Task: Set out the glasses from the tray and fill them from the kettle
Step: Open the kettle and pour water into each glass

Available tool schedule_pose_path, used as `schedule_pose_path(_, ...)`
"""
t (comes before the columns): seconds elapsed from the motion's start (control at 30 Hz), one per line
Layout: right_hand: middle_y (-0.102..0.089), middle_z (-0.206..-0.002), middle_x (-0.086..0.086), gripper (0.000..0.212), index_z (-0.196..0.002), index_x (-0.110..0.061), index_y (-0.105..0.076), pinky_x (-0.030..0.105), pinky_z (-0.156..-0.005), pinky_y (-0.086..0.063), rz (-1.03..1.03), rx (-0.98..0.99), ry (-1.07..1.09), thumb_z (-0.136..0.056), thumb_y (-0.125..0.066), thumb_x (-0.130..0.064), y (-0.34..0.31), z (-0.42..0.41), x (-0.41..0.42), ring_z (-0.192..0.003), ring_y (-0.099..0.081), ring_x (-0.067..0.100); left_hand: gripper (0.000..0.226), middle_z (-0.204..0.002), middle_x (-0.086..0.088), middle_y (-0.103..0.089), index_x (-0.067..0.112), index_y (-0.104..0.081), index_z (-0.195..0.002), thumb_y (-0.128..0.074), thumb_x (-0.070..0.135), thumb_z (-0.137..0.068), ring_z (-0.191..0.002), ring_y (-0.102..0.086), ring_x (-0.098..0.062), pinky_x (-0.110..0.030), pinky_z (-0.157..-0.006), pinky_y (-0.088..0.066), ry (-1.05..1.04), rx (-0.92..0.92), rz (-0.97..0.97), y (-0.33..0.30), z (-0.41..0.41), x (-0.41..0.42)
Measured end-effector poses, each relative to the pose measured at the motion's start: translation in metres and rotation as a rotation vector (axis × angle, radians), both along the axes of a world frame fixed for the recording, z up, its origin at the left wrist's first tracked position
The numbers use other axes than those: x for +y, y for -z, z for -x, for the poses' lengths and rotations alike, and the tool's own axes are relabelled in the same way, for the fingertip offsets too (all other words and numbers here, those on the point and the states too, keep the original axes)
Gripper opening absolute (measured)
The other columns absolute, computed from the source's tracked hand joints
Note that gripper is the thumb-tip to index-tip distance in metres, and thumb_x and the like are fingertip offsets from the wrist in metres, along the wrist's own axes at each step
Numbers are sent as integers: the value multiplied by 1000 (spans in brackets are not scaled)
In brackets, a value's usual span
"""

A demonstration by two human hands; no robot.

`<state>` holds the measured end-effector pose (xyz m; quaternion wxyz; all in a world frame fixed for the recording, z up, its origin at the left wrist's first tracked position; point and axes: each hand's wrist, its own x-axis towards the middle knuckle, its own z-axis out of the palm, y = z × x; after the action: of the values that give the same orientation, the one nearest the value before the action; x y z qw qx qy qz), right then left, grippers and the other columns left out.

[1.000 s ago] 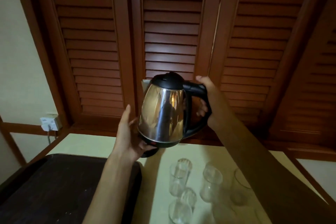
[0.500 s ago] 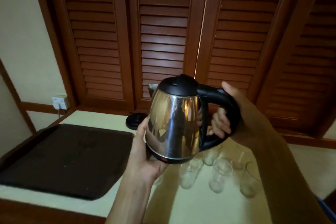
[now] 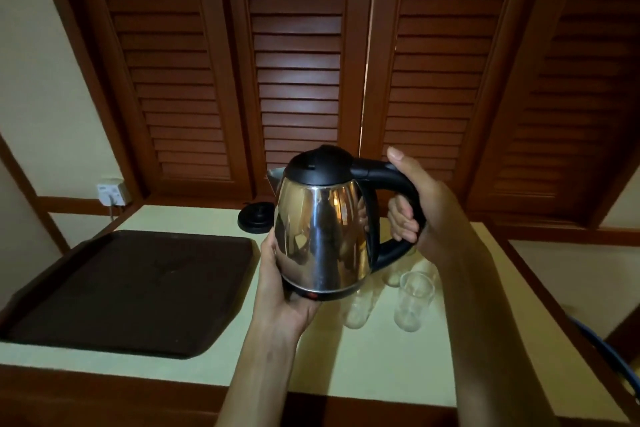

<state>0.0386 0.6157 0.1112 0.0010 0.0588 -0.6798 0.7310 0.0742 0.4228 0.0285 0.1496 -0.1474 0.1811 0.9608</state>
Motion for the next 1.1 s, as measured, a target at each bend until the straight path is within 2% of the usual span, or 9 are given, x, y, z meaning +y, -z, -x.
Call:
schedule_pose_path(0.17, -42, -39, 4, 72, -44, -11, -48, 32, -53, -44, -7, -19, -68, -76, -63, -75, 13, 0, 9, -37, -42, 22, 56, -120, -23, -73, 18, -67, -130, -75, 49, -83, -105, -72, -46, -65, -91, -55, 49, -10, -2, 15, 9, -3)
schedule_pose_path(0.3, -32, -33, 1, 71, -44, -10, -37, 26, -42, -37, 70, 45, 16, -98, -52, -52, 26, 2, 13, -28, -31, 18, 63, -122, -23, -72, 19, -66, -132, -78, 49, -78, -111, -69, -47, -67, -97, -50, 75, -35, 22, 22, 12, 5)
schedule_pose_path(0.53, -32, -34, 3, 74, -43, -14, -39, 28, -45, -39, 63, 4, 15, -69, -73, -74, 17, 20, 34, -29, -30, 20, 64, -129, -23, -68, 19, -64, -134, -77, 51, -80, -119, -64, -47, -67, -102, -48, 72, -6, -2, 16, 26, 25)
schedule_pose_path(0.67, -42, -43, 8, 65, -50, -10, -51, 33, -51, -40, 39, -15, -158, -75, -70, -67, 7, 24, 52, -37, -39, 22, 61, -129, -21, -70, 17, -67, -133, -72, 52, -82, -117, -67, -43, -66, -97, -51, 54, 28, -9, 11, 25, 42)
schedule_pose_path(0.77, -59, -58, 12, 50, -76, -3, -73, 33, -53, -51, 94, -34, -269, -81, -69, -53, 2, 24, 64, -49, -56, 24, 57, -128, -21, -70, 16, -70, -129, -71, 52, -84, -118, -66, -45, -64, -101, -49, 23, 45, -1, 9, 24, 52)
schedule_pose_path(0.83, -61, -65, 12, 53, -104, 0, -72, 35, -53, -52, 136, -48, -290, -82, -70, -49, 4, 29, 72, -54, -58, 24, 57, -127, -22, -70, 16, -71, -128, -70, 53, -85, -118, -66, -46, -64, -103, -48, 12, 48, 8, 8, 23, 57)
schedule_pose_path(0.87, -59, -63, 11, 53, -102, 0, -71, 34, -52, -49, 135, -44, -296, -84, -71, -50, 6, 34, 75, -52, -55, 23, 57, -127, -22, -70, 16, -70, -129, -70, 53, -85, -117, -66, -46, -64, -101, -49, 7, 45, 6, 8, 24, 60)
schedule_pose_path(0.97, -38, -44, 3, 59, -58, -10, -52, 34, -51, -30, 68, -17, -263, -85, -68, -60, 10, 43, 78, -38, -36, 18, 58, -126, -23, -70, 16, -69, -129, -70, 54, -85, -118, -65, -47, -65, -100, -50, -22, 9, -1, 10, 26, 69)
schedule_pose_path(1.1, -29, -36, -1, 62, -45, -18, -41, 35, -51, -15, 113, -27, -146, -83, -69, -58, 13, 50, 75, -29, -29, 14, 57, -130, -22, -68, 16, -68, -130, -70, 52, -86, -123, -62, -47, -65, -106, -45, -32, 44, 54, 10, 33, 75)
